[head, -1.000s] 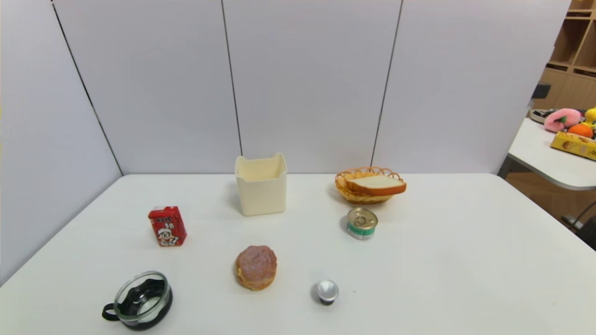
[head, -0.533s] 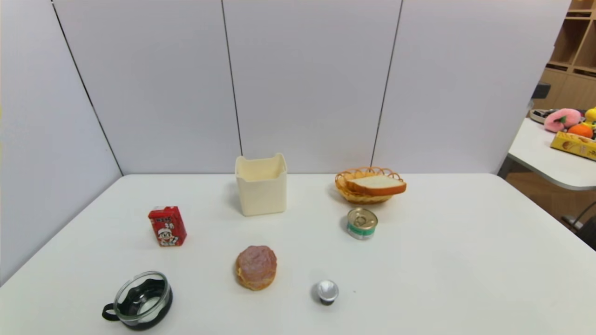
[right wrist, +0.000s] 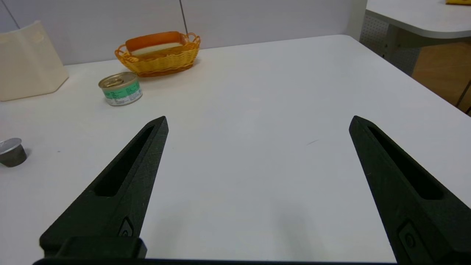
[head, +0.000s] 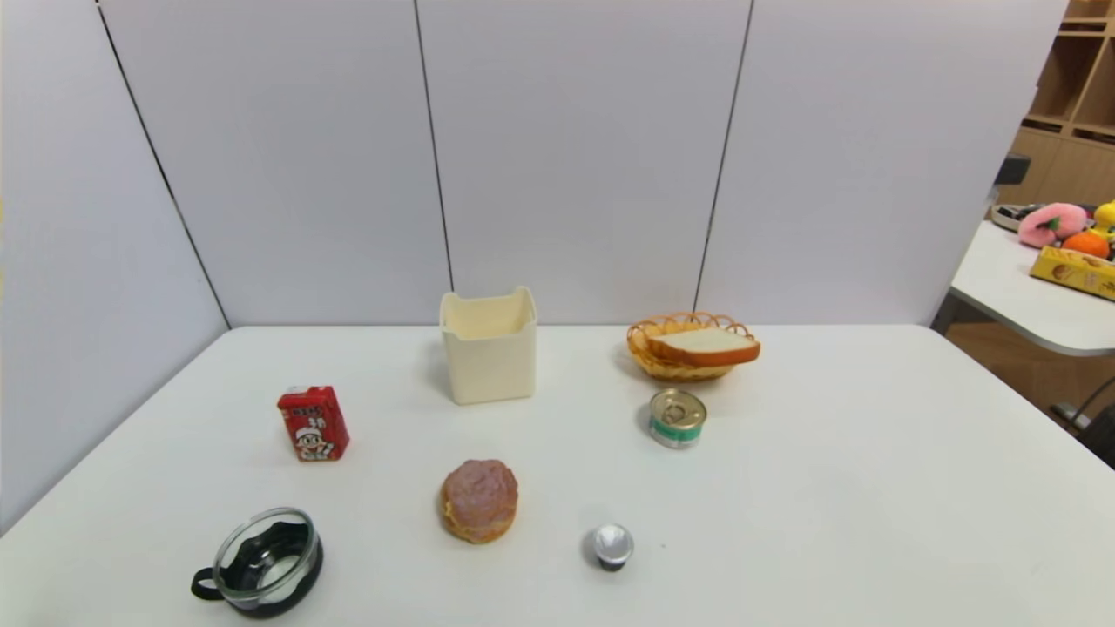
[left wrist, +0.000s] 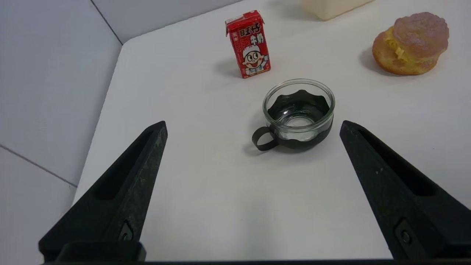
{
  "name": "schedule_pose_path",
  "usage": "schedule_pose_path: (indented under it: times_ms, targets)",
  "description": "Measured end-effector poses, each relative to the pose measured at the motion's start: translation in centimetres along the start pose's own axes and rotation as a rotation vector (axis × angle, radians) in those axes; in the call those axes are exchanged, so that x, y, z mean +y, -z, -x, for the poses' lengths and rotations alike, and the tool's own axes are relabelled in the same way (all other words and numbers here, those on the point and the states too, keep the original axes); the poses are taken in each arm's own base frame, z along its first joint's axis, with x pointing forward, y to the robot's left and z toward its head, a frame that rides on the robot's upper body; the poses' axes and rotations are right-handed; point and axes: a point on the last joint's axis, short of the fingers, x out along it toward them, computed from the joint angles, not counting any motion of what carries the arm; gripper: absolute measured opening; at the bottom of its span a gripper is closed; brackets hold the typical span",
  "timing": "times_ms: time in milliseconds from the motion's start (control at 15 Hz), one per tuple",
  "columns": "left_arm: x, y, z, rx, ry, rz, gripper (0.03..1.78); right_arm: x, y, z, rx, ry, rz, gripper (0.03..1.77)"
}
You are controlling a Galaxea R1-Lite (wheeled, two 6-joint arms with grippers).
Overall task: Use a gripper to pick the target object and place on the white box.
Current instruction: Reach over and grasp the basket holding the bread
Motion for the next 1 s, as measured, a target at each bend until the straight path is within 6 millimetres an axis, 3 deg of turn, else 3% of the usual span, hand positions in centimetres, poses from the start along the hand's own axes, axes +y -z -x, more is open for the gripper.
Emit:
schedule_pose_path:
  times_ms: [200,467,733,1000]
  targets:
    - [1.0,-3.5,-3.4,0.093,0.125,-0.158,1.69,0.0,0.0,0.0,0.0,0.0,0.0,1.7]
    - [0.4,-7.7,-10.2,0.175,0.342,-0.332,1.69,0.0,0.0,0.0,0.001,0.0,0.0,1.7]
    - [-3.7,-10.6,-17.0,0.202,0.563,-0.441,1.69,0.0,0.0,0.0,0.0,0.0,0.0,1.7]
    - [-9.7,-12.9,-21.8,0.165,0.719,-0.517,1.69,0.0,0.0,0.0,0.0,0.0,0.0,1.7]
